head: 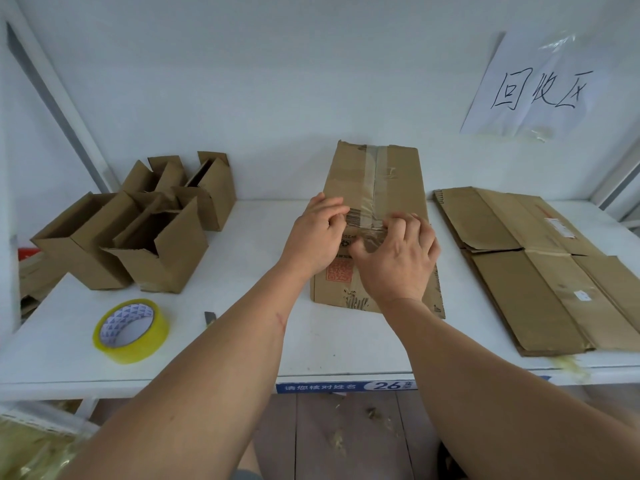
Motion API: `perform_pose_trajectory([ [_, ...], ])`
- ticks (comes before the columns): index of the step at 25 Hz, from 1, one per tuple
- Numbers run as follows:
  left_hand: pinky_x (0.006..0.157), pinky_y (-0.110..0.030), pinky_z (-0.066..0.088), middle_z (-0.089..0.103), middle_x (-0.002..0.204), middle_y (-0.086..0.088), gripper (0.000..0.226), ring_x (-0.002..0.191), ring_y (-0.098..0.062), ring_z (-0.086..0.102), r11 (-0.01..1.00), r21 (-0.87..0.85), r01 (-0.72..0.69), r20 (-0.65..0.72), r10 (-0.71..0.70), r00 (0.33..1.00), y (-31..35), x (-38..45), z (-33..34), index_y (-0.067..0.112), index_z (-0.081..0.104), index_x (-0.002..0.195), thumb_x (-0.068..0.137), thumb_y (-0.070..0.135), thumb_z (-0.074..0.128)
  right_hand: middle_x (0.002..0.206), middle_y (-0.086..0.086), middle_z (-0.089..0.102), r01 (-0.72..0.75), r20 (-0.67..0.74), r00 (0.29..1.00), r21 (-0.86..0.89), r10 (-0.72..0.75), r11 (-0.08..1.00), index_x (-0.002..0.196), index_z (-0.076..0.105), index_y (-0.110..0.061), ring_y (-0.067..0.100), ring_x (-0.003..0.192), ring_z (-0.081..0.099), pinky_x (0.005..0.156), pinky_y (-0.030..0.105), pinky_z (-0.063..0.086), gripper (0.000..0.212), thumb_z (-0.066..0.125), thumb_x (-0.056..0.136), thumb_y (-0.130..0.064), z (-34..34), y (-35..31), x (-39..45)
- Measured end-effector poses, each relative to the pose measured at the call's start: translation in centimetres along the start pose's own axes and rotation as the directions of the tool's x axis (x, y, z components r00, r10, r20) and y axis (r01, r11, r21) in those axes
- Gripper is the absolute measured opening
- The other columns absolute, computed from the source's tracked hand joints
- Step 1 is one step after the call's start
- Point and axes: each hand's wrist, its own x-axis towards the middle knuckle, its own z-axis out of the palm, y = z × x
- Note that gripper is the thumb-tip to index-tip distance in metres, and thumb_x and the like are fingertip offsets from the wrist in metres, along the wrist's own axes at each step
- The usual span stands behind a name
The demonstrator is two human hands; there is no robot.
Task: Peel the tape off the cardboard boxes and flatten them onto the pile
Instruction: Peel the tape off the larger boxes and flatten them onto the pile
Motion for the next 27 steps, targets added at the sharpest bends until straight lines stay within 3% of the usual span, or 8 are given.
perform_pose_trajectory([
  [15, 0.111, -0.015, 0.011, 0.045, 0.149, 0.004, 0.036, 0.146, -0.011, 0.020, 1.000, 0.024, -0.003, 0.018, 0.003, 1.000, 0.13, -0.01, -0.18, 0.015, 0.060, 0.131, 0.104, 0.018, 0.037, 0.124, 0.005, 0.060, 0.016, -0.010, 1.000, -0.009, -0.016, 1.000, 0.114, 0.061, -0.009, 0.028, 0.132, 0.036, 0.110, 0.047, 0.028, 0.049, 0.060, 0.077, -0.041, -0.04, 0.02, -0.09],
  [22, 0.113, -0.018, 0.013, 0.045, 0.149, 0.005, 0.036, 0.146, -0.009, 0.019, 1.000, 0.009, 0.006, 0.021, -0.006, 1.000, 0.16, -0.07, -0.11, 0.015, 0.061, 0.131, 0.104, 0.018, 0.038, 0.131, 0.000, 0.055, -0.004, 0.039, 0.999, 0.004, 0.003, 1.000, 0.115, 0.059, -0.014, 0.025, 0.136, 0.031, 0.112, 0.045, 0.026, 0.058, 0.056, 0.075, -0.056, -0.49, -0.11, 0.12],
  [27, 0.114, -0.019, 0.013, 0.045, 0.149, 0.006, 0.036, 0.146, -0.009, 0.020, 1.000, 0.024, 0.007, 0.021, -0.007, 1.000, 0.17, 0.01, -0.10, 0.015, 0.061, 0.131, 0.104, 0.018, 0.038, 0.124, 0.004, 0.059, 0.020, 0.002, 1.000, 0.001, -0.020, 1.000, 0.109, 0.061, -0.011, 0.029, 0.131, 0.036, 0.108, 0.048, 0.030, 0.052, 0.059, 0.076, -0.051, 0.07, 0.23, 0.04],
])
